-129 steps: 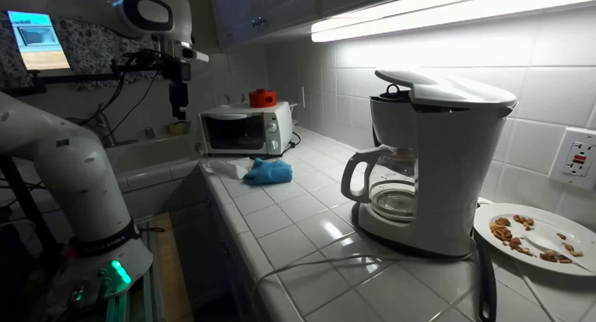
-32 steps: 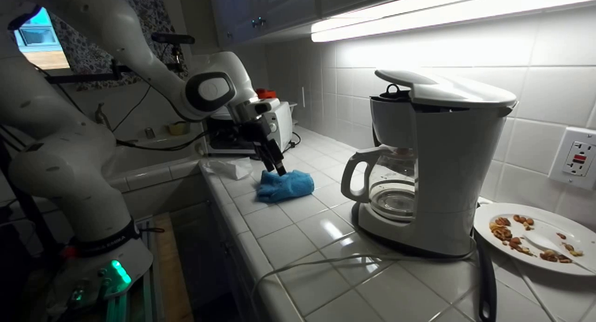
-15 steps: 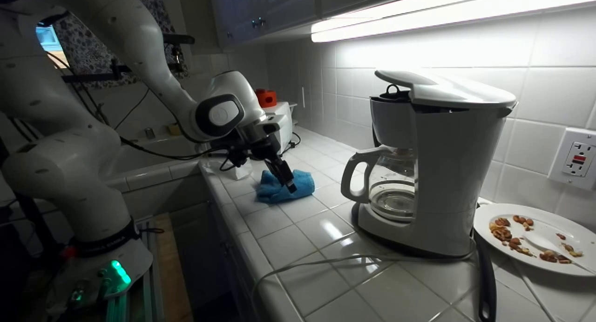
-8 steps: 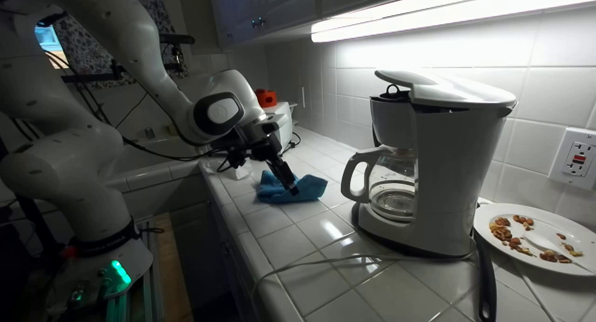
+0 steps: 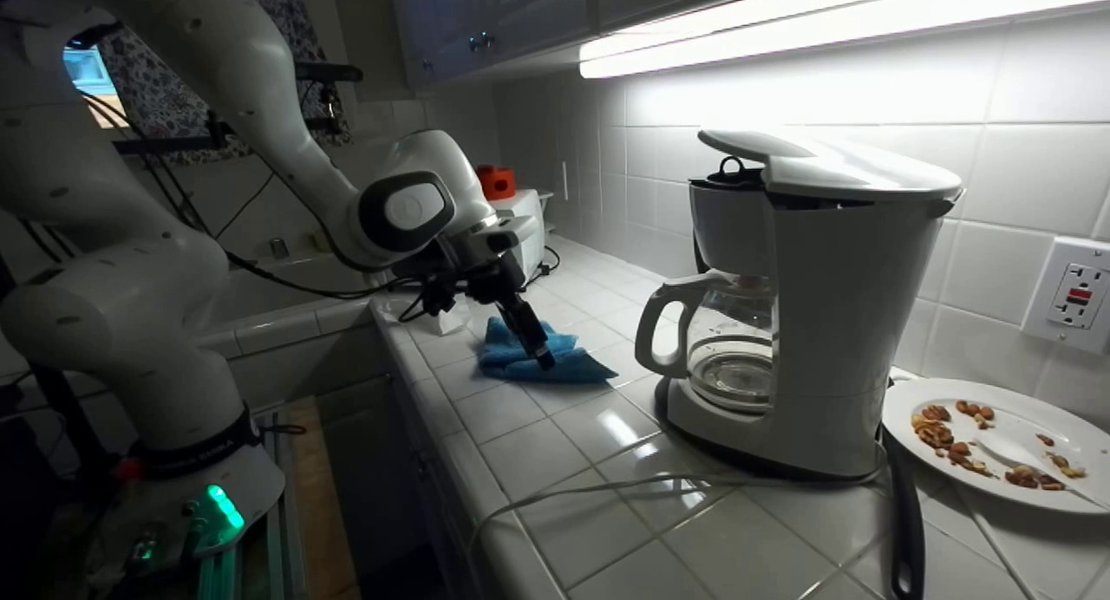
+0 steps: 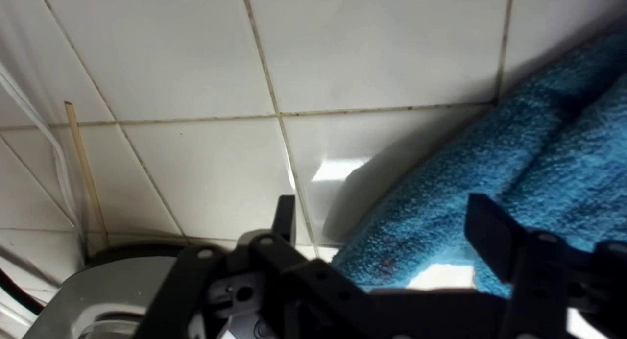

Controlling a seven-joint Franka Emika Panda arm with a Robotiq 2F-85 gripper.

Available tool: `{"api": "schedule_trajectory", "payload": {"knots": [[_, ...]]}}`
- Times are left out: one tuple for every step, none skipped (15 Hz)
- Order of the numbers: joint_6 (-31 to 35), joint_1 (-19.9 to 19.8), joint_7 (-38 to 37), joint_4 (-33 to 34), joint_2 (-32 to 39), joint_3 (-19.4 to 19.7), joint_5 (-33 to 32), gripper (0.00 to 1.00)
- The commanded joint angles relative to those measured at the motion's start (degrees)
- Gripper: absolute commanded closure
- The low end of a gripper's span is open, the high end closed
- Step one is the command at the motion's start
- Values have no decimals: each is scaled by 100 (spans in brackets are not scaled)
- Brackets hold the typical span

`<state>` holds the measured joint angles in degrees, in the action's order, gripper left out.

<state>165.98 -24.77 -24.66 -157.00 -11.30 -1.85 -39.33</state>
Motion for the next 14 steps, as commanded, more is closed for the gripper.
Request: {"api": "schedule_trajectory", "payload": {"knots": [[-89,386,33,-232,-641,35,211,0],[-101,617,94,-63,-534,122,331,0],[-84,863,213,-17,-518,237,554,0],[-121,1029,213,-13,-570,280,692,0],[-115,1224,261,-83,-641,353,918,0],[-70,1341,230,-102,-608,389,1041,3],[-7,1548,239,-13,-467,501,1223,6],[4,1630,209,-18,-423,534,1309,6],[8,1757,213,-18,-381,601,1417,9],[-1,1785,162,-20,-368,611,1407,10],[14,1817,147,-20,-337,641,1375,13],[15,1808,101,-21,-298,656,1309,20],[34,1781,69,-23,-260,666,1244,27],[54,1747,34,-25,-217,669,1201,33]]}}
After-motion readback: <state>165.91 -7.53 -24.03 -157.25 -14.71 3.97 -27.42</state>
